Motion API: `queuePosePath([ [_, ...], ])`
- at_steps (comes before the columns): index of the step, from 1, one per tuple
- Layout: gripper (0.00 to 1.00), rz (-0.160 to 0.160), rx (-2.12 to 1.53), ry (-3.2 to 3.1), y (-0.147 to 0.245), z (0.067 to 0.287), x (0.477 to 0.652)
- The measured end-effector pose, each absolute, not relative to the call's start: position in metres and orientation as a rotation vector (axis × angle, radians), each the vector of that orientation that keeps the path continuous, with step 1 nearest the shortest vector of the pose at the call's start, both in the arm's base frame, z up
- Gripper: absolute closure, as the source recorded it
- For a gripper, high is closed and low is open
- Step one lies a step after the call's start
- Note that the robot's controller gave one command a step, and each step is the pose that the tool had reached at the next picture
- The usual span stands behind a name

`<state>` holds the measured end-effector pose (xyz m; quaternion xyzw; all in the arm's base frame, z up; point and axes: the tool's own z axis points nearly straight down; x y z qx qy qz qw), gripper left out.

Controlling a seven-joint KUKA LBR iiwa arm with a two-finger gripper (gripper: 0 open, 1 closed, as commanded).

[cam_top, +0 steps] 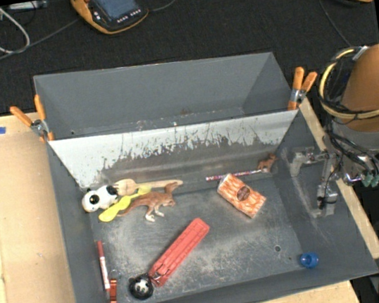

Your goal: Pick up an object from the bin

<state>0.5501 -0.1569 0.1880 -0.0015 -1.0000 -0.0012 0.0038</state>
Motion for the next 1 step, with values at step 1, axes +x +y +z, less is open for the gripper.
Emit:
queuePosePath([
  [1, 0.0, -0.001, 0.001, -3.141, -0.1562, 0.1918, 0.5522],
])
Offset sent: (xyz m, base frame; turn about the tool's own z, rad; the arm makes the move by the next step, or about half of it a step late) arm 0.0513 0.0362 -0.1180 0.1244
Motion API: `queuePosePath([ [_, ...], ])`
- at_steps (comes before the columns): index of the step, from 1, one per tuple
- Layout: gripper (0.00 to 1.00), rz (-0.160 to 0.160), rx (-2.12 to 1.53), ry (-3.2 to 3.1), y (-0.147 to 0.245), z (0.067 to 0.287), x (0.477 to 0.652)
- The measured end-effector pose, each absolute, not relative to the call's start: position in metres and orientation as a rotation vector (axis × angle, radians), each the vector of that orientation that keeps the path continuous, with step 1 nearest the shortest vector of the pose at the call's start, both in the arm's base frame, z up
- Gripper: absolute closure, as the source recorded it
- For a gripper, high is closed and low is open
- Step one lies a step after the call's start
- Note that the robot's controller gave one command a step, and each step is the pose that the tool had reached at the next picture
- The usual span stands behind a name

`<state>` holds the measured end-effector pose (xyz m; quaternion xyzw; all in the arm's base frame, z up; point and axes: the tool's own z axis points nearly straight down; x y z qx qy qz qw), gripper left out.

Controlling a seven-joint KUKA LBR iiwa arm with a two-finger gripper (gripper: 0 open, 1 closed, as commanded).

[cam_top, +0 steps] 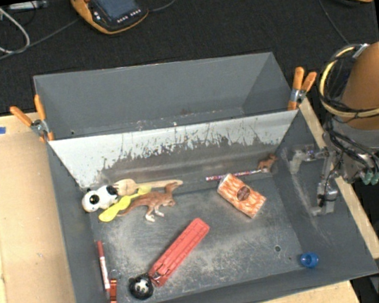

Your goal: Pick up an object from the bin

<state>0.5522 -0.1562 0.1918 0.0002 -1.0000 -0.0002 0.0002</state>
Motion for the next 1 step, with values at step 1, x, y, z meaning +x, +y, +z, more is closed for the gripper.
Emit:
queuePosePath([
  [1, 0.0, -0.002, -0.152, -3.141, -0.13, 0.1035, 0.5902],
])
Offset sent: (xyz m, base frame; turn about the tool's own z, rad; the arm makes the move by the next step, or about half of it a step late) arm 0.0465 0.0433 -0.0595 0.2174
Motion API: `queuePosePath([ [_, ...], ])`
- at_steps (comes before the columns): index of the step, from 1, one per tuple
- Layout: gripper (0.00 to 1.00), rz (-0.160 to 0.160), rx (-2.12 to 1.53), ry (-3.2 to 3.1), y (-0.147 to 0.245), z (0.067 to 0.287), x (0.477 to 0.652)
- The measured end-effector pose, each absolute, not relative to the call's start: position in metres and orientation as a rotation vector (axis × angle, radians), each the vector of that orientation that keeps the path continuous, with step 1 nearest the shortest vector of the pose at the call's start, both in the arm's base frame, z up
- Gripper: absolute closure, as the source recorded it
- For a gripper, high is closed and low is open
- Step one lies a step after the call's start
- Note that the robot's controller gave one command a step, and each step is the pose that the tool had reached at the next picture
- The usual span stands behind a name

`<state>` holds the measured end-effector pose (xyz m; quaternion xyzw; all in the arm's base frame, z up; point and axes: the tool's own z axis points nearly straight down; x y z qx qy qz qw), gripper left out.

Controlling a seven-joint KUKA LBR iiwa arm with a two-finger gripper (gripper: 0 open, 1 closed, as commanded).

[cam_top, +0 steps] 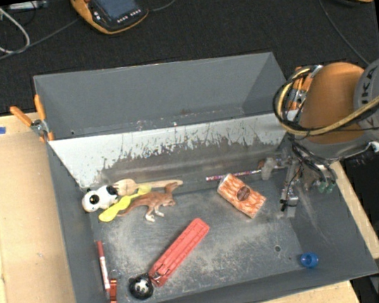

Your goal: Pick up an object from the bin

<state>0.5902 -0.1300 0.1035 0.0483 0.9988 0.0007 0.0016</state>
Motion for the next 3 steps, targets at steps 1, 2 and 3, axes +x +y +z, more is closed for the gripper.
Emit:
queuePosePath([
  [1, 0.0, 0.002, 0.248, 3.13, -0.12, 0.093, 0.595],
  [2, 0.0, 0.005, 0.638, 3.079, -0.079, 0.099, 0.591],
  [3, 0.0, -0.001, 0.658, 3.069, -0.096, 0.067, 0.598],
])
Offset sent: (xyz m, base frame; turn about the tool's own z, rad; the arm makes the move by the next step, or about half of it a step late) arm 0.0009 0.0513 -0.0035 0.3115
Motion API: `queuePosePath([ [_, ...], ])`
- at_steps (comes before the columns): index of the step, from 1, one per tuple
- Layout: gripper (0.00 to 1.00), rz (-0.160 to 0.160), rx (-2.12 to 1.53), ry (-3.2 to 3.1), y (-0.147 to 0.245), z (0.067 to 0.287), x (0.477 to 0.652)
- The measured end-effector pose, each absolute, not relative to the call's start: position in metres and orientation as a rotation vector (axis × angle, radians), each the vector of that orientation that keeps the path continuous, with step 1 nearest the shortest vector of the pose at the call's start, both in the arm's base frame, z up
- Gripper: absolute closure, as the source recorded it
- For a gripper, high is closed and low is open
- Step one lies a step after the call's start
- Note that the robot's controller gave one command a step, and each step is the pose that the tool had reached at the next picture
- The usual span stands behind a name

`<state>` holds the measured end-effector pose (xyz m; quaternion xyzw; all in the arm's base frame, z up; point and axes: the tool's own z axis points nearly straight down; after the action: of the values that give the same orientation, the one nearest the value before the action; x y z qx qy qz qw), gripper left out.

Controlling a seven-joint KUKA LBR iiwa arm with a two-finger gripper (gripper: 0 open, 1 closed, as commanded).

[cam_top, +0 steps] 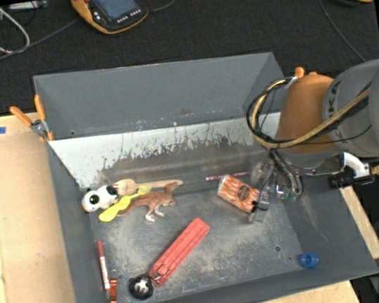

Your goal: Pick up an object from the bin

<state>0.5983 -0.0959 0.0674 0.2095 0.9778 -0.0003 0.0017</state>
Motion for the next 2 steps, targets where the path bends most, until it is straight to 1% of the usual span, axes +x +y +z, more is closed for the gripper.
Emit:
queuePosePath([
  [1, 1.0, 0.008, 0.773, 3.042, -0.0695, 0.0692, 0.6019],
  [2, 1.0, 0.007, 0.771, 3.043, -0.0694, 0.0693, 0.6018],
])
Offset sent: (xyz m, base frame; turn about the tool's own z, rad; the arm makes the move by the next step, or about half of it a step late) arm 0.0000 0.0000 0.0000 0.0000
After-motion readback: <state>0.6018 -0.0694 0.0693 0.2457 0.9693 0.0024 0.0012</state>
